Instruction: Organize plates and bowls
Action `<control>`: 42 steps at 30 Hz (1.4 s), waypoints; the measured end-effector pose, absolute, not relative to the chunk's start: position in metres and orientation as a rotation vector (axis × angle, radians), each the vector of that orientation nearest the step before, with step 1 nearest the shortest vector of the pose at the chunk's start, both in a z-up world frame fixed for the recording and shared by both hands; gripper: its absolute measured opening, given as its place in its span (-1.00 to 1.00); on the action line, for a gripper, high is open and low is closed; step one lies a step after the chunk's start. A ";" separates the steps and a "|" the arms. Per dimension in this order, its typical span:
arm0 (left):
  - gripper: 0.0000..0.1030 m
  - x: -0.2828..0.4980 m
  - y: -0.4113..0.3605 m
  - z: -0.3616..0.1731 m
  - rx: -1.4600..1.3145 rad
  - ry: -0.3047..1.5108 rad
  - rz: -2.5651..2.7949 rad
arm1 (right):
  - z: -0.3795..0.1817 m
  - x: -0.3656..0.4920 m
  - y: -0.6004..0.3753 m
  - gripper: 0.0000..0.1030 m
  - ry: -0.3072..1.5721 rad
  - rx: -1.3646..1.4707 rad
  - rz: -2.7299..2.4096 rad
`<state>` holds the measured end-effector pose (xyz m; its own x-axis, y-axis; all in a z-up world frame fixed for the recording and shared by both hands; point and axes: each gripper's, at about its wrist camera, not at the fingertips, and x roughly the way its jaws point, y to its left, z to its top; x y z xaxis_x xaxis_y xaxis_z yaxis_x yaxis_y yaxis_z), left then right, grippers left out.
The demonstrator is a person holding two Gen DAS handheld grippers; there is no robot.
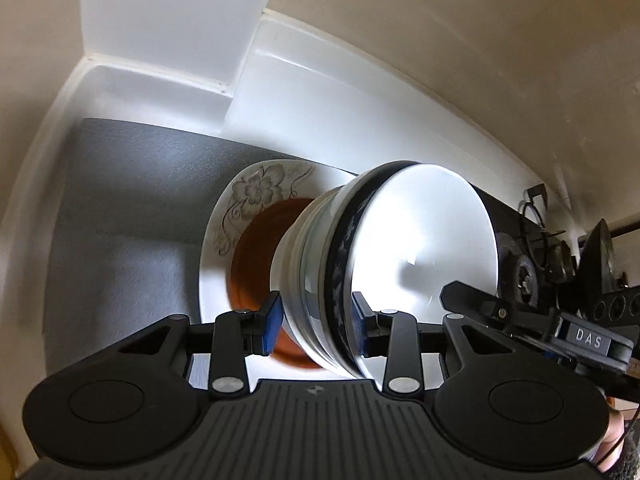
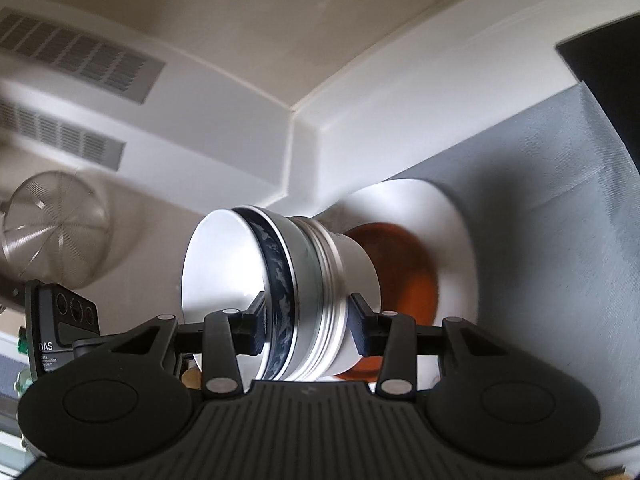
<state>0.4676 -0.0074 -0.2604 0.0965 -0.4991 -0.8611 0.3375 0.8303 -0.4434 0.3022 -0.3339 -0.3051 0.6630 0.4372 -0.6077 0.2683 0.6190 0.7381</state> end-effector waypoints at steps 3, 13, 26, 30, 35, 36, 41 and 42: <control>-0.26 0.475 -0.017 -0.275 -0.125 1.344 -0.605 | -0.325 0.309 -0.339 -0.12 0.884 0.940 0.097; -0.26 0.469 -0.017 -0.300 -0.124 1.292 -0.613 | -0.355 0.311 -0.337 -0.12 0.855 0.936 0.071; 0.58 0.365 0.025 -0.194 0.085 0.934 -0.443 | -0.259 0.217 -0.288 0.53 0.702 0.567 -0.156; 0.89 0.304 0.027 -0.125 0.101 0.849 -0.439 | -0.206 0.178 -0.246 0.75 0.673 0.426 -0.137; 0.92 0.236 0.006 -0.051 0.145 0.797 -0.338 | -0.147 0.156 -0.222 0.80 0.745 0.346 -0.178; 0.92 0.224 0.001 -0.040 0.151 0.798 -0.315 | -0.136 0.151 -0.218 0.80 0.749 0.330 -0.189; 0.92 0.162 -0.019 -0.015 0.143 0.729 -0.214 | -0.096 0.109 -0.212 0.99 0.748 0.313 -0.208; 0.93 0.150 -0.023 -0.012 0.142 0.711 -0.184 | -0.090 0.100 -0.211 0.99 0.738 0.296 -0.205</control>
<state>0.1503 -0.0232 -0.0116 0.7426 -0.1191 -0.6590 0.2155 0.9742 0.0668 0.1000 -0.2109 -0.0896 0.7227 -0.0794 -0.6865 0.2859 0.9388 0.1923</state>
